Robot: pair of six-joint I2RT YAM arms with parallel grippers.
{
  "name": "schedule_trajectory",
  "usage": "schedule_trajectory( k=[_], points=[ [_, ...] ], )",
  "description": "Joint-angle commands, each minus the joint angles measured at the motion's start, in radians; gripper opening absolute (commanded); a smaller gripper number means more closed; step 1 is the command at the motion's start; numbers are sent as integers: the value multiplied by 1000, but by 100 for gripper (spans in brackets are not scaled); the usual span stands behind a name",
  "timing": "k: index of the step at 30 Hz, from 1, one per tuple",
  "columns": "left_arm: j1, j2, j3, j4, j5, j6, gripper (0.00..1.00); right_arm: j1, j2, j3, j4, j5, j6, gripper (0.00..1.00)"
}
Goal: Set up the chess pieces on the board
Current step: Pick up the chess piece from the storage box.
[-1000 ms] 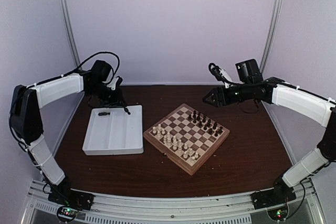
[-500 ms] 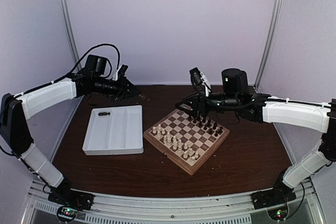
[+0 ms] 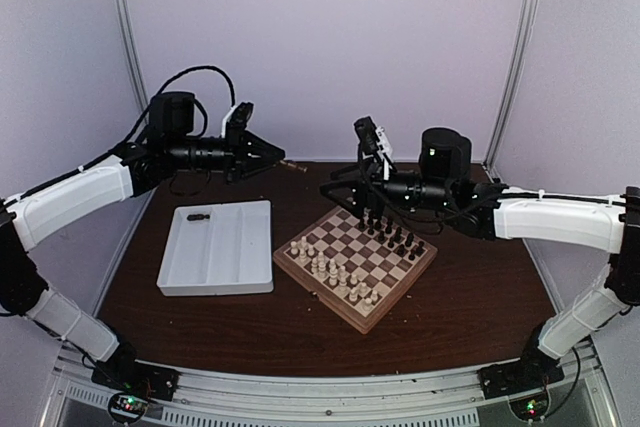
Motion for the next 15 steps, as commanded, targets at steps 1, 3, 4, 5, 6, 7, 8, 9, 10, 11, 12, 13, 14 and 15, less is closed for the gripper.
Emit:
schedule_trajectory(
  k=[1, 3, 4, 5, 6, 7, 8, 9, 10, 11, 12, 13, 14, 15],
  points=[
    [-3, -67, -14, 62, 17, -26, 12, 13, -15, 34, 21, 16, -53, 60],
    [-9, -76, -14, 55, 17, -22, 13, 20, -11, 47, 19, 11, -64, 58],
    [-12, -77, -15, 55, 22, -24, 13, 25, -9, 54, 19, 9, -71, 57],
    [-16, -77, -15, 54, 23, -26, 13, 29, -5, 61, 19, 6, -78, 57],
    [-20, -78, -14, 54, 25, -25, 13, 34, -2, 67, 20, 3, -85, 56],
    [-23, -79, -15, 56, 26, -28, 13, 39, 1, 72, 21, 4, -91, 56],
    [-25, -81, -16, 57, 26, -29, 13, 45, 4, 75, 22, 6, -97, 56],
    [-27, -82, -16, 58, 28, -29, 13, 49, 6, 78, 23, 12, -103, 55],
    [-29, -82, -16, 57, 28, -31, 13, 53, 8, 81, 25, 16, -108, 55],
    [-30, -83, -16, 58, 30, -32, 13, 56, 10, 83, 24, 23, -113, 54],
    [-31, -85, -17, 61, 29, -34, 13, 58, 12, 85, 24, 26, -117, 53],
    [-34, -85, -18, 63, 26, -37, 13, 60, 15, 89, 24, 26, -119, 51],
    [-36, -85, -20, 65, 24, -40, 13, 61, 19, 93, 22, 26, -122, 49],
    [-41, -86, -22, 69, 24, -42, 13, 63, 21, 97, 20, 29, -124, 48]
  ],
)
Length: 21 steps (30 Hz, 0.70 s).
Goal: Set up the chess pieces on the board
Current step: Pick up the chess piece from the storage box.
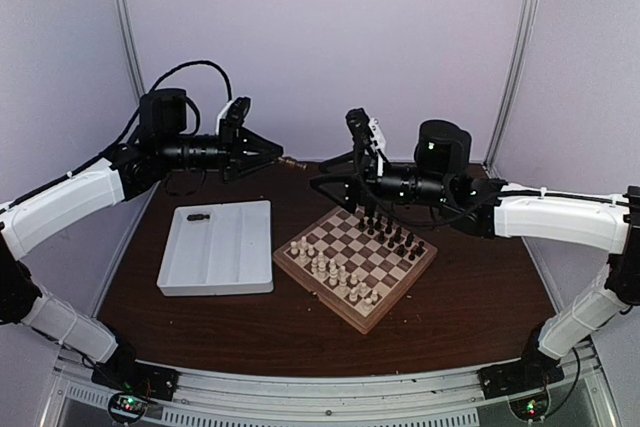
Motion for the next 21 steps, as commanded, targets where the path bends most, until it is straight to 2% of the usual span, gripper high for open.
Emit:
schedule_trajectory(
  k=[1, 21],
  points=[
    [-17, -14, -6, 49, 16, -12, 13, 11, 21, 39, 15, 23, -30, 48],
    [-44, 6, -17, 113, 30, -37, 13, 21, 25, 39, 37, 29, -42, 38]
  ],
)
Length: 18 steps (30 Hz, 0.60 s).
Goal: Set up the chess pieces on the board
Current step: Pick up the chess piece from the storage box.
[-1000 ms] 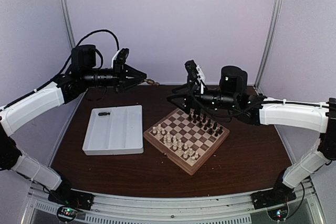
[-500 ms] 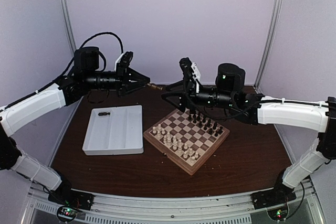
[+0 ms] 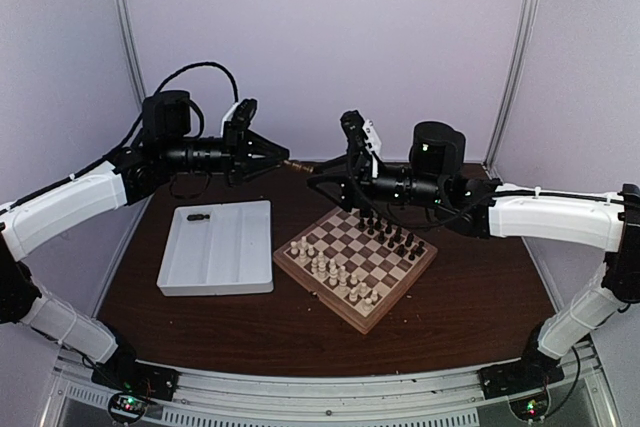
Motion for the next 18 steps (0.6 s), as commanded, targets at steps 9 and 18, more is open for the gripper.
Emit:
schedule_trajectory(
  k=[9, 18],
  points=[
    [-10, 2, -6, 67, 23, -7, 13, 13, -3, 33, 31, 4, -16, 36],
    [-12, -1, -21, 77, 25, -12, 13, 20, 0, 47, 26, 6, -20, 34]
  ],
)
